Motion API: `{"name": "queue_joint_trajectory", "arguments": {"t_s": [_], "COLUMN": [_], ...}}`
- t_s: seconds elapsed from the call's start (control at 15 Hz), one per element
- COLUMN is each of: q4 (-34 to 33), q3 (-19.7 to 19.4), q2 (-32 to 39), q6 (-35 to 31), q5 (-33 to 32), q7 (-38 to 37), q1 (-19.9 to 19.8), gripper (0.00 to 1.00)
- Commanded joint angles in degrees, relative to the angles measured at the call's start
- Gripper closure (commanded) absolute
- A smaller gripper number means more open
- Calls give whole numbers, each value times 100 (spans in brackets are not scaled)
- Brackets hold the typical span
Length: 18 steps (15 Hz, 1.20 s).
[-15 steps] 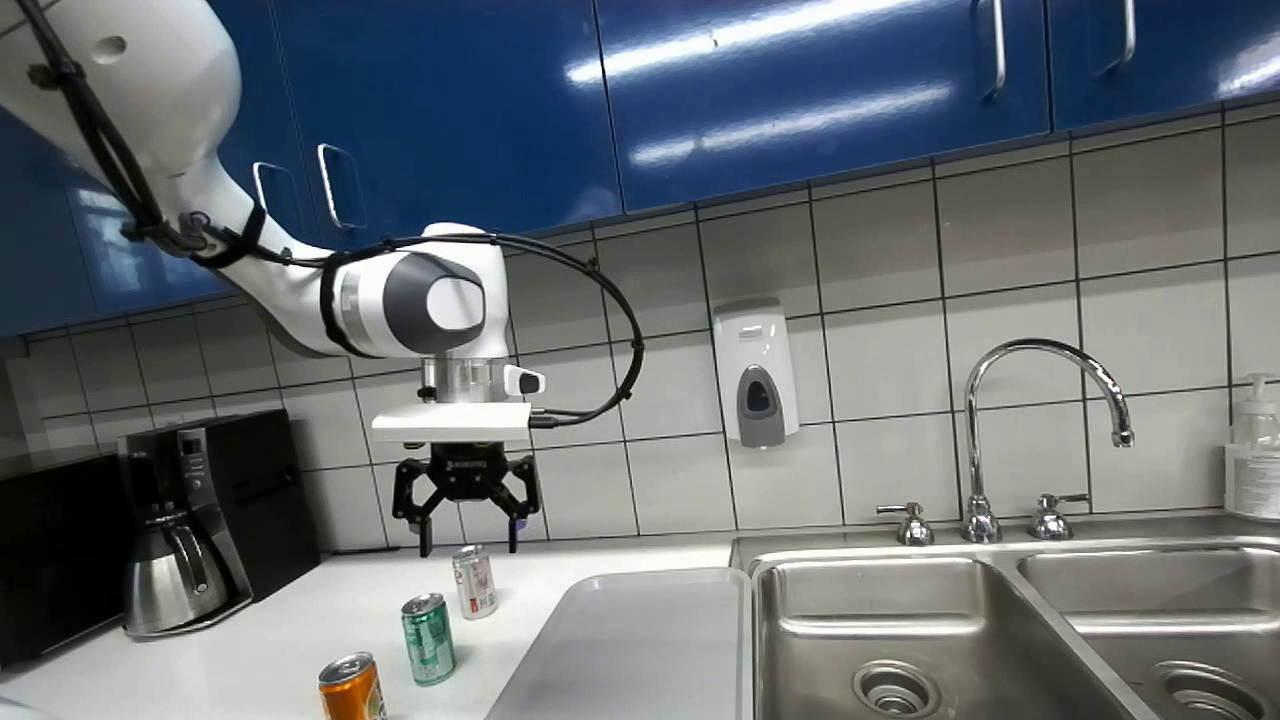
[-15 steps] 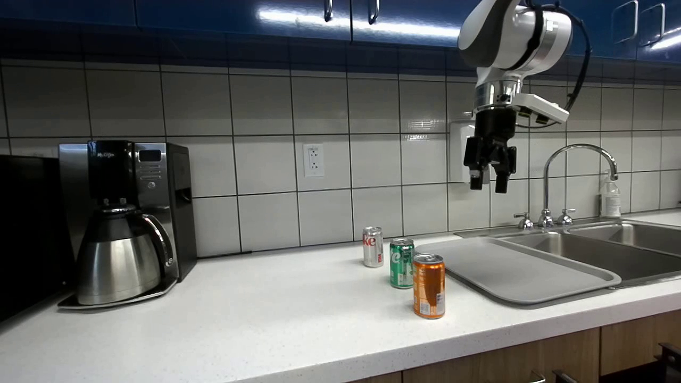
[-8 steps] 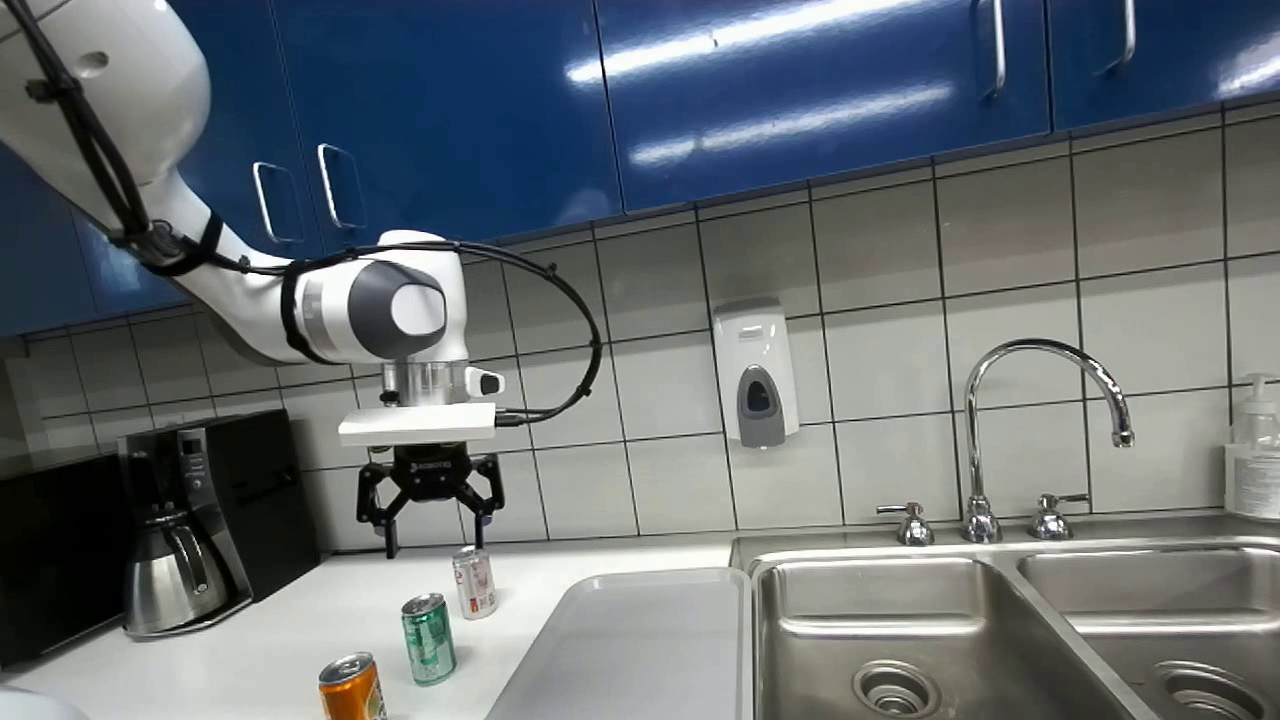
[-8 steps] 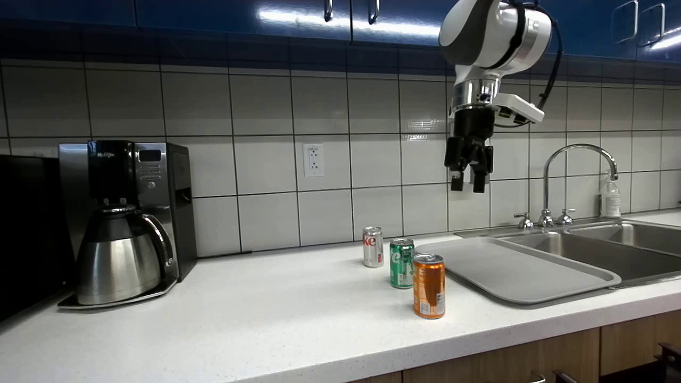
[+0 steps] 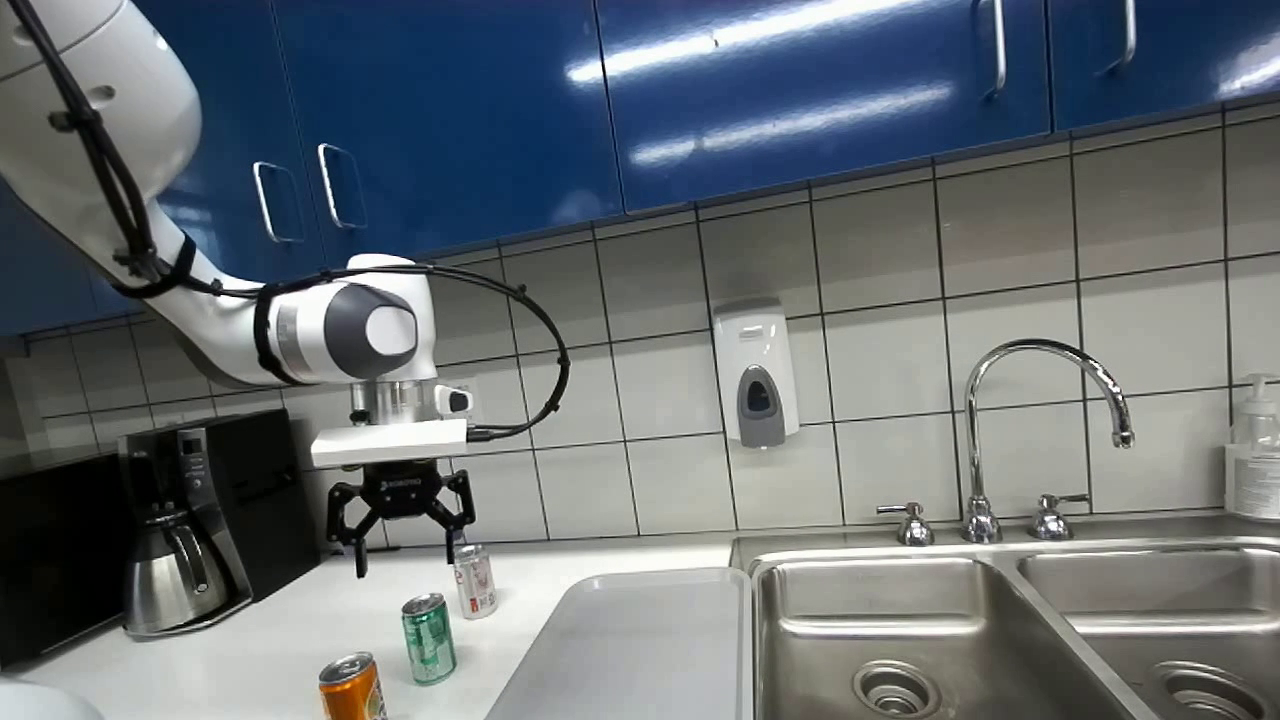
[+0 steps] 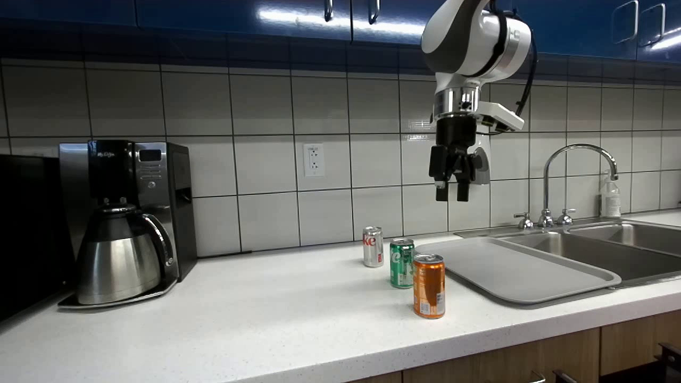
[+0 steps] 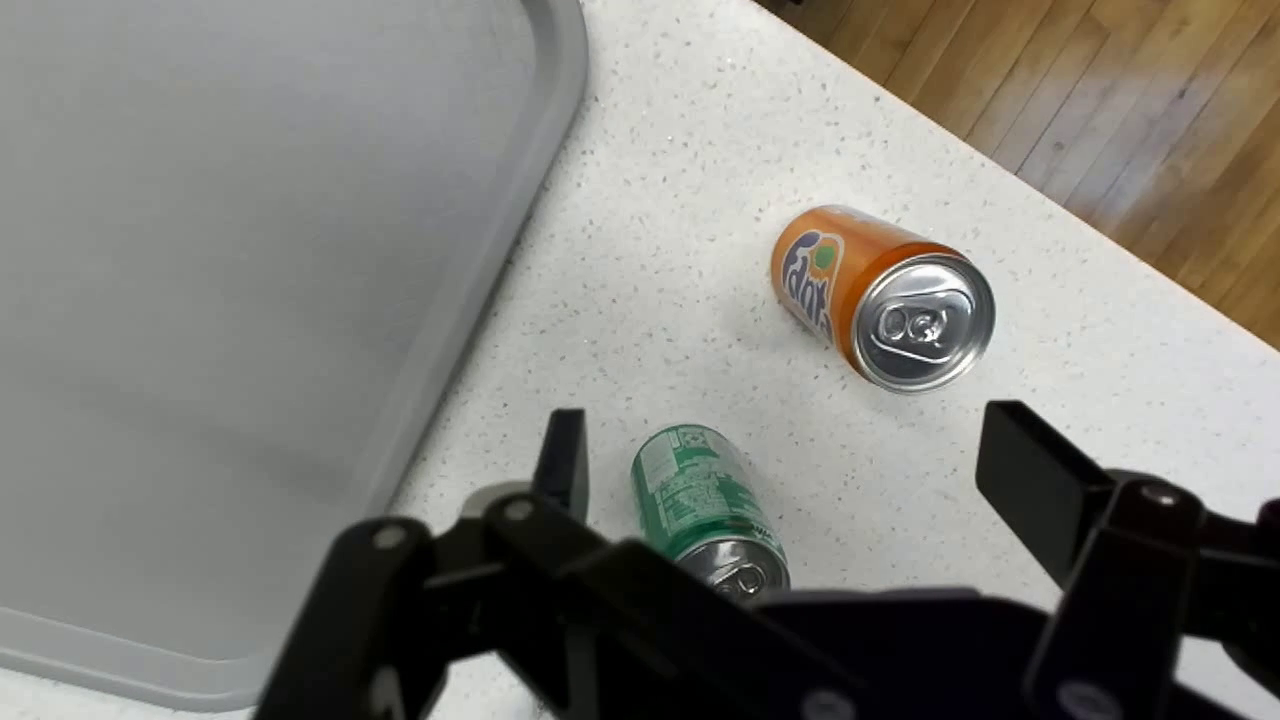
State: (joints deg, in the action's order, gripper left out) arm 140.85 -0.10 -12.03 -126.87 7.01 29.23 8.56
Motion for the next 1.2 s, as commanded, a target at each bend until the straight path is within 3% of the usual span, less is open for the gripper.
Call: {"name": "queue_joint_trajectory", "arguments": {"t_s": [0.0,0.47,1.13], "q4": [-130,-345,-992], "q3": [199,438,678], "q2": [296,810,1564], "q6": [-232,-619,-509], "q5": [-148,-582,-832], "q7": [-348,-1168,-2322], "q1": [-13,-53,10], "gripper": [0,0,0]}}
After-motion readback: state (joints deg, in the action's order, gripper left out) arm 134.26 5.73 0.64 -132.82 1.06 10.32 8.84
